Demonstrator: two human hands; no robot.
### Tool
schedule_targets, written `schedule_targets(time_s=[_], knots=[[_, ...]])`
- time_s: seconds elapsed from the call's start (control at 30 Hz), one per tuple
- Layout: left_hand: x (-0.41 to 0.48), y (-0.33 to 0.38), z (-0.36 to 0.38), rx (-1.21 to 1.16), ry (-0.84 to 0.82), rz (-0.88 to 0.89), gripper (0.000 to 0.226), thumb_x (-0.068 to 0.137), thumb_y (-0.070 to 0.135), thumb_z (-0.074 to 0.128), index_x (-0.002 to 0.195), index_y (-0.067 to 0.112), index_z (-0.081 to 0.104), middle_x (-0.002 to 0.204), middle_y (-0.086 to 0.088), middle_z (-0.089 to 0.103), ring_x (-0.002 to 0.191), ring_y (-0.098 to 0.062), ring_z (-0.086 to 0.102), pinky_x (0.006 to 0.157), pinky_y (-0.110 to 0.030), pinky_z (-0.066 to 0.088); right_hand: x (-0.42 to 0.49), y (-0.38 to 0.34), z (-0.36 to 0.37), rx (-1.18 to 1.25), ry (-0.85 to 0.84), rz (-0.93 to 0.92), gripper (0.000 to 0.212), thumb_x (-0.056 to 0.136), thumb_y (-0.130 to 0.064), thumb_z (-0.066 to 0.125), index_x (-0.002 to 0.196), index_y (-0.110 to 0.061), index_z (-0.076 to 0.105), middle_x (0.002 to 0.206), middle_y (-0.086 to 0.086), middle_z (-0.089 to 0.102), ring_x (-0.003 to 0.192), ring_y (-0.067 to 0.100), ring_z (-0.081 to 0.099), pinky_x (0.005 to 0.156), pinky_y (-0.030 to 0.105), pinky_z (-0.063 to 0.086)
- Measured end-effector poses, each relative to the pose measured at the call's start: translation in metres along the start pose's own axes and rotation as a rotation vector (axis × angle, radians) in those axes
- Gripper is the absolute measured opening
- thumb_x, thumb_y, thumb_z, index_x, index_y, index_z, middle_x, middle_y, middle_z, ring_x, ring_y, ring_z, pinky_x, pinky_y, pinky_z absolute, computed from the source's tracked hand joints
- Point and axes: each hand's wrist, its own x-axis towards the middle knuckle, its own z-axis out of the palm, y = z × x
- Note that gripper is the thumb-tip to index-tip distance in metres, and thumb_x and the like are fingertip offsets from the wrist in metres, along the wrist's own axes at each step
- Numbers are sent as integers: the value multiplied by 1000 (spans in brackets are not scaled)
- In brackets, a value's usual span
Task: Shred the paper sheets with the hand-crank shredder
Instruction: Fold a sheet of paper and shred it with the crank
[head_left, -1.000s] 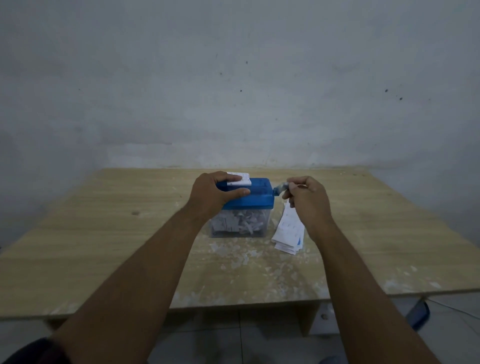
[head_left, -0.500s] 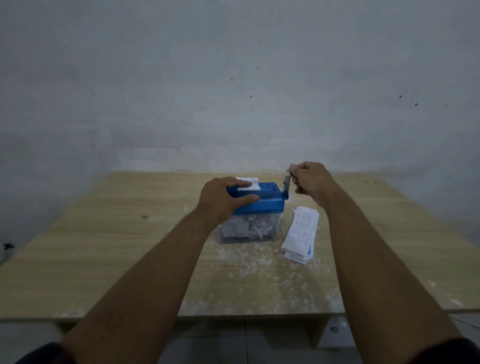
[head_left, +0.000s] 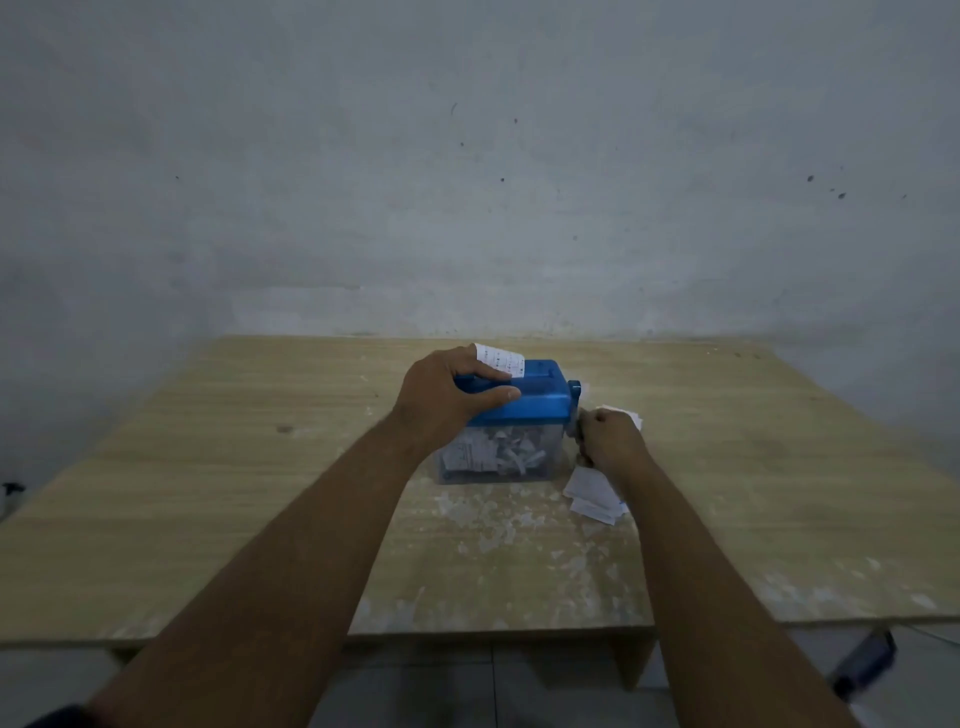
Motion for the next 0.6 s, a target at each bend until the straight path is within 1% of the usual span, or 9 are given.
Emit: schedule_targets(time_s=[0.07,0.13,0.2,0.27,0.37,0.47,0.6], knots=[[0,0,0,-56,-11,-29,28,75,51,87,96,32,85,102,7,78,94,-11,71,79,-33,63,-19,10,-2,17,41,-28,26,104,-15,51,83,-8,63,74,11,62,63,25,58,64,37,50],[1,2,0,-103,-31,-67,22,77,40,91,95,28,86,100,7,78,93,-10,72,77,-28,63,-35,10,-6,26,93,-66,27,104,-23,55,87,-6,66,77,13,66,64,24,60,67,41,53],[2,4,-1,-100,-42,-74,20,80,36,91,96,25,86,101,6,77,93,-11,71,74,-21,61,-51,2,-14,99,127,-100,28,104,-26,60,90,-4,69,77,12,66,64,22,57,63,38,51],[2,4,-2,-96,-49,-81,20,80,35,91,96,24,86,102,6,76,93,-9,69,73,-18,59,-64,-9,-22,138,113,-123,23,102,-21,61,91,-3,70,73,12,62,64,21,52,59,35,47],[4,4,-3,-118,-67,-97,18,79,33,92,94,24,86,102,9,75,92,-1,67,72,-15,56,-74,-31,-36,242,74,-181,17,103,-12,59,95,-5,73,70,8,59,61,19,49,60,35,46],[5,3,-6,-131,-82,-81,17,79,30,92,94,24,86,100,12,76,90,1,68,73,-14,55,-67,-52,-45,169,72,-250,17,105,-16,59,99,-10,74,74,5,64,64,15,54,64,32,51],[5,2,-9,-143,-109,-69,19,80,27,92,98,23,87,103,16,78,92,4,70,76,-12,56,-35,-72,-51,107,25,-296,22,106,-27,59,102,-10,72,81,5,65,70,17,57,70,33,55]])
